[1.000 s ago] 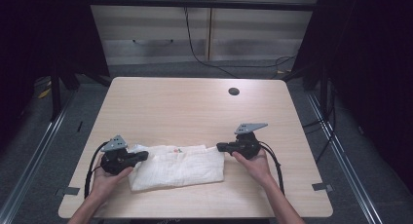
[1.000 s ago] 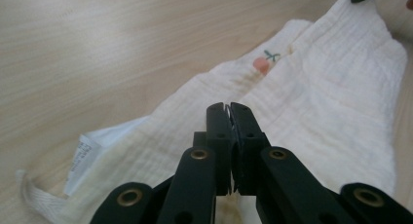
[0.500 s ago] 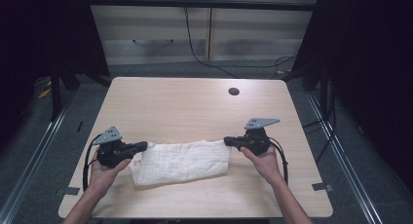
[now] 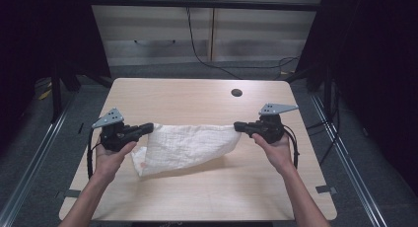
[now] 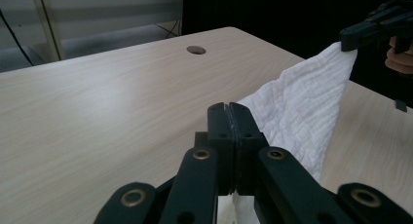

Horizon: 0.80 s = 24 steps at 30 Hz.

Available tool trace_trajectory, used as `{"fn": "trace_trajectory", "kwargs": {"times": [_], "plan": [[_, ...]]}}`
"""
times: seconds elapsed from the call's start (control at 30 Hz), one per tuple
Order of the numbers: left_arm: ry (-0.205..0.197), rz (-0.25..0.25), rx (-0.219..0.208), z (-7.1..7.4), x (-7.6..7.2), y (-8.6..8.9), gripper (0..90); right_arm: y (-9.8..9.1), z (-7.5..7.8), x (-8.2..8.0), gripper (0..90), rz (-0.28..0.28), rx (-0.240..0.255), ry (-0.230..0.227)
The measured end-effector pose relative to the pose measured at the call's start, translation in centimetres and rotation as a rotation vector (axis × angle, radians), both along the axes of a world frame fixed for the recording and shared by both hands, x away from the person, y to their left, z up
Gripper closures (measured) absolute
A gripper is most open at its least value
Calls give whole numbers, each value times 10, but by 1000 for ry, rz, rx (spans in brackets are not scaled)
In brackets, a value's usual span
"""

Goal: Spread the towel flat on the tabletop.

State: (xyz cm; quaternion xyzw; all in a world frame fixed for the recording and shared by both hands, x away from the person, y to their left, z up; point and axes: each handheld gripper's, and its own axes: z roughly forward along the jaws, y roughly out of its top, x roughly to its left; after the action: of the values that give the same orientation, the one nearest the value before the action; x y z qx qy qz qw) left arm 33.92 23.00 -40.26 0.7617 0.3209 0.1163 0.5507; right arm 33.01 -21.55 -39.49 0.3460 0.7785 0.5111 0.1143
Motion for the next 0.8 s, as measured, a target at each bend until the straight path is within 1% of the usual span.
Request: {"fn": "trace_trajectory", "kwargs": {"times": [0.03, 0.07, 0.1, 0.13, 0.17, 0.2, 0.23, 0.27, 0.3, 0.33, 0.4, 0.43, 0.47, 0.5, 0.6, 0.67, 0.7, 0.73, 0.8], "plan": [[-6, 4, 6, 3, 3, -1, 891, 0, 0, 0, 883, 0, 0, 0], [-11, 5, 0, 6, 5, -2, 891, -1, 3, 1, 884, -3, 5, -6], [-16, 11, 4, 10, 8, -2, 891, -2, 7, 3, 883, -7, 4, -14], [-22, 9, 1, 13, 11, -2, 892, -3, 11, 5, 883, -9, 8, -20], [-25, 9, 2, 17, 14, -2, 892, -5, 20, 8, 883, -19, 14, -30], [-27, 27, -8, 25, 19, -2, 893, -6, 24, 10, 884, -21, 20, -36], [-27, 27, -8, 25, 19, -2, 893, -7, 28, 12, 884, -24, 23, -37], [-30, 31, -18, 28, 22, -1, 893, -7, 28, 12, 884, -24, 23, -37], [-29, 32, -29, 33, 27, -1, 893, -8, 32, 14, 884, -27, 28, -44], [-28, 35, -28, 35, 29, -2, 893, -10, 38, 17, 884, -30, 41, -49], [-31, 37, -28, 40, 34, -4, 893, -12, 45, 20, 884, -38, 45, -58], [-20, 31, -29, 43, 37, -5, 893, -13, 48, 21, 884, -38, 47, -64], [-25, 25, -27, 46, 39, -7, 892, -14, 52, 23, 884, -40, 51, -70], [-25, 25, -35, 49, 40, -8, 892, -14, 57, 24, 885, -45, 54, -80], [-29, 27, -40, 60, 47, -10, 893, -16, 70, 27, 885, -54, 65, -100], [-34, 26, -43, 67, 52, -12, 893, -18, 78, 30, 885, -61, 68, -105], [-35, 23, -45, 71, 54, -12, 893, -20, 83, 31, 885, -65, 81, -104], [-38, 30, -45, 75, 56, -14, 893, -22, 87, 33, 885, -59, 105, -96], [-34, 30, -62, 82, 60, -16, 893, -23, 96, 36, 885, -67, 92, -98]]}}
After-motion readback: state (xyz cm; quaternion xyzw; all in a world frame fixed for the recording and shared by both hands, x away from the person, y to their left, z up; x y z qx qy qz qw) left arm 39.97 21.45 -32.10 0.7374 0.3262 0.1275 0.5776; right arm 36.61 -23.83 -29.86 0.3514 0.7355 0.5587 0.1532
